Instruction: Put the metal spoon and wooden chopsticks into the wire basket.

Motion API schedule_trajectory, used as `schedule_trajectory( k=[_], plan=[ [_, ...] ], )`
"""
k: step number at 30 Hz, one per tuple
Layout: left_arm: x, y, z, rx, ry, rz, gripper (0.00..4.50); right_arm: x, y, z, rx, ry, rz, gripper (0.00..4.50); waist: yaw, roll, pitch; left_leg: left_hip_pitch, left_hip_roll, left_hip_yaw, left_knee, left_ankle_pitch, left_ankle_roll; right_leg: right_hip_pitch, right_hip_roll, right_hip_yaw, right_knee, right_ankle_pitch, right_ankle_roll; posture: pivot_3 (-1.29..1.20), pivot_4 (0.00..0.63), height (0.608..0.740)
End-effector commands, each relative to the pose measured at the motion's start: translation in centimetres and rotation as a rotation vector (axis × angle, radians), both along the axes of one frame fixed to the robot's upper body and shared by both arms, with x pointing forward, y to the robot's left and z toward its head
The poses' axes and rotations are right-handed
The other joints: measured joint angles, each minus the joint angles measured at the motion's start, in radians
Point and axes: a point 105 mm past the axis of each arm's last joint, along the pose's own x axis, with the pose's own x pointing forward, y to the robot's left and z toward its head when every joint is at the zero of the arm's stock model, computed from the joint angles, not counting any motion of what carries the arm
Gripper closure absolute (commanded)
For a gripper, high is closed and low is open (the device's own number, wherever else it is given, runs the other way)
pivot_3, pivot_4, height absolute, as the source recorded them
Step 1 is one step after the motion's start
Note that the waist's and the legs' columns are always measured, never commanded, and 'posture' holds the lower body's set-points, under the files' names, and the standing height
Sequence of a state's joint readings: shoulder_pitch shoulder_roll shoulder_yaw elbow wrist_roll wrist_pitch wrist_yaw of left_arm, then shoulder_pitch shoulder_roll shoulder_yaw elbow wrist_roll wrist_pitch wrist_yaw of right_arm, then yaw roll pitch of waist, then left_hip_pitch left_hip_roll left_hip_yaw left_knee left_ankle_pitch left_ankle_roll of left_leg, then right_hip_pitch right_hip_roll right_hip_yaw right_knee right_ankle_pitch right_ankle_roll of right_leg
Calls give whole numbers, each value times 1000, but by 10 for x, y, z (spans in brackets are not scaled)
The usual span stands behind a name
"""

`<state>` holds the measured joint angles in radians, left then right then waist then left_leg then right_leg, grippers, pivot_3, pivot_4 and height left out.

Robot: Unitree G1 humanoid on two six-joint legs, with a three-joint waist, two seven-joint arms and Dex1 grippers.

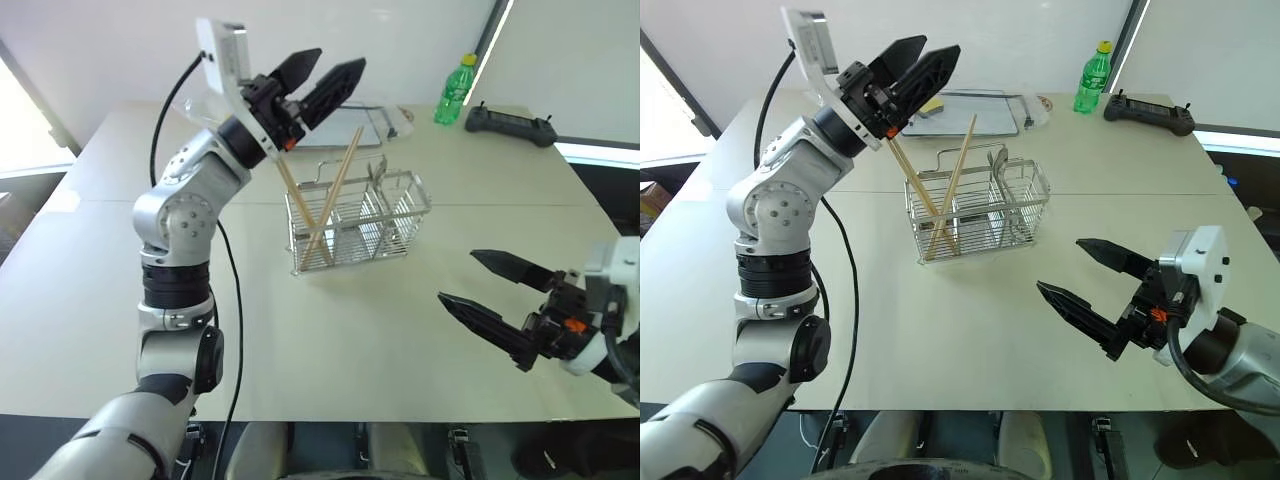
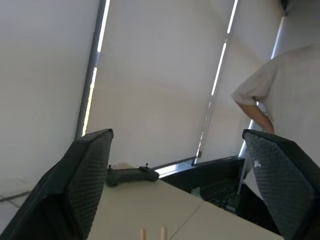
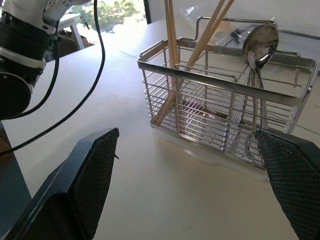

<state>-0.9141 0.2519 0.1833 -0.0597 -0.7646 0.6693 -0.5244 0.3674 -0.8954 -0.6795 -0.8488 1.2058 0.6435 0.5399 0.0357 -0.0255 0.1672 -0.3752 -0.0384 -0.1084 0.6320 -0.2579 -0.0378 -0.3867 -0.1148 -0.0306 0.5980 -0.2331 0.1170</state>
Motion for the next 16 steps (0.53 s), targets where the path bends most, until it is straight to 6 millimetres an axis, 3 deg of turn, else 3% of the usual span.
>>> schedule_trajectory(
  k=[1, 3, 6, 9, 13, 16],
  plan=[
    [-16, 19, 13, 102, -68, -64, 10, 2, -5, 8, -36, -32, 18, 0, 0, 0, 0, 0, 0, 0, 0, 0, 0, 0, 0, 0, 0, 0, 0, 0, 150, 709],
    [-26, 35, -1, 278, -86, -122, 10, 3, -9, 11, -57, -38, 30, 0, -5, 1, 0, 0, 1, 0, -1, 0, 0, -1, 1, 0, 0, 0, -1, 0, 150, 709],
    [-50, 83, -52, 716, -58, -253, 10, 2, -18, 17, -106, -39, 60, 0, -25, 7, -1, 0, 1, 2, -4, 0, 1, -3, 1, 1, 0, -2, -6, 0, 150, 709],
    [-46, 117, -73, 889, 21, -211, 10, 3, -22, 15, -138, -27, 73, 0, -17, 7, 0, 0, 2, 2, -4, -1, 2, -3, 1, 1, 0, -3, -7, 0, 150, 709],
    [-52, 135, -99, 1049, 48, -240, 10, 6, -22, 11, -146, -25, 79, 0, 5, 6, 0, -2, 4, 1, -2, -2, 2, -3, -2, -1, -2, -3, -7, 0, 150, 709],
    [-51, 134, -104, 1056, 29, -232, 10, 6, -20, 7, -150, -19, 93, 0, 7, 6, 0, -3, 4, 1, -2, -2, 2, -3, -4, -1, -3, -3, -7, 0, 150, 709]
  ],
)
